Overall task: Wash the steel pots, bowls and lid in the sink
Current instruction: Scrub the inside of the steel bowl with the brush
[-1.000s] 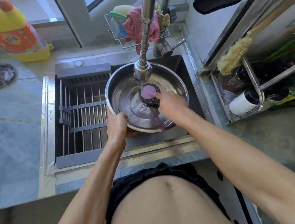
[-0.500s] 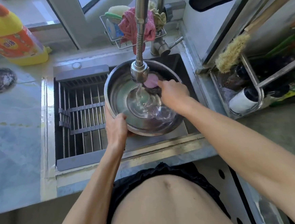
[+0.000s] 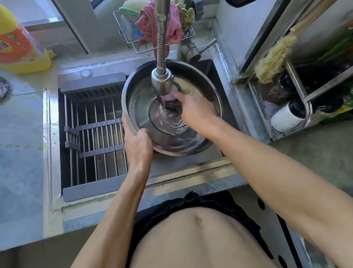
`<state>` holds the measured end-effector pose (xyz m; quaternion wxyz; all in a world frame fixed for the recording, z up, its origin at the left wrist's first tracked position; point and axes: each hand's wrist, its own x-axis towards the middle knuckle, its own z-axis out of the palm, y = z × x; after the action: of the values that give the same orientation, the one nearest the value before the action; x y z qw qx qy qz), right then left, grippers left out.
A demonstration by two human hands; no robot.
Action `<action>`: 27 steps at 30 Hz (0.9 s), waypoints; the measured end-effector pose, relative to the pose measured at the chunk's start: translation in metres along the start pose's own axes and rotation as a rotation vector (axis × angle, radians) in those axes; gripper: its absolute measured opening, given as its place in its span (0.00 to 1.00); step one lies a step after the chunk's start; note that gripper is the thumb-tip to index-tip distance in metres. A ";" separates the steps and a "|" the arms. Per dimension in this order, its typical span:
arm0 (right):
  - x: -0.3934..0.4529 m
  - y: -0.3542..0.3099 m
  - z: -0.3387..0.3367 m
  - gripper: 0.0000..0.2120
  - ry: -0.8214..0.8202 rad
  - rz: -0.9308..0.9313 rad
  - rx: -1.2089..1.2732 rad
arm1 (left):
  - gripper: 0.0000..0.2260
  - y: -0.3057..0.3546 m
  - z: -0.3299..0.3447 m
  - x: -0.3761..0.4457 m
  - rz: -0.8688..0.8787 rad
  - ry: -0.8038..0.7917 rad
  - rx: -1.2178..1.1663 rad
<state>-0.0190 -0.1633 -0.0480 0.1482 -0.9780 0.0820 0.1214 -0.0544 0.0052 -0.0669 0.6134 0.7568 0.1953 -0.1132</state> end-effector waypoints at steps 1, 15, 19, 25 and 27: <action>0.000 0.003 -0.008 0.22 -0.044 0.061 -0.058 | 0.36 0.002 -0.004 0.002 -0.002 0.028 -0.010; -0.002 0.003 -0.013 0.22 -0.072 0.107 -0.128 | 0.36 -0.003 -0.004 0.007 0.009 0.028 -0.013; -0.022 -0.002 -0.020 0.09 -0.380 0.055 -0.191 | 0.36 -0.002 -0.008 0.016 -0.040 0.078 0.010; -0.017 -0.023 -0.002 0.23 -0.245 -0.004 0.278 | 0.37 -0.002 0.009 -0.002 0.050 -0.003 0.066; -0.007 -0.013 0.001 0.28 -0.121 0.034 0.219 | 0.37 0.004 0.006 -0.008 0.064 0.027 0.049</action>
<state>-0.0237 -0.1498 -0.0431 0.2565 -0.9454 0.1022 0.1730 -0.0596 -0.0029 -0.0613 0.5952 0.7790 0.1765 -0.0881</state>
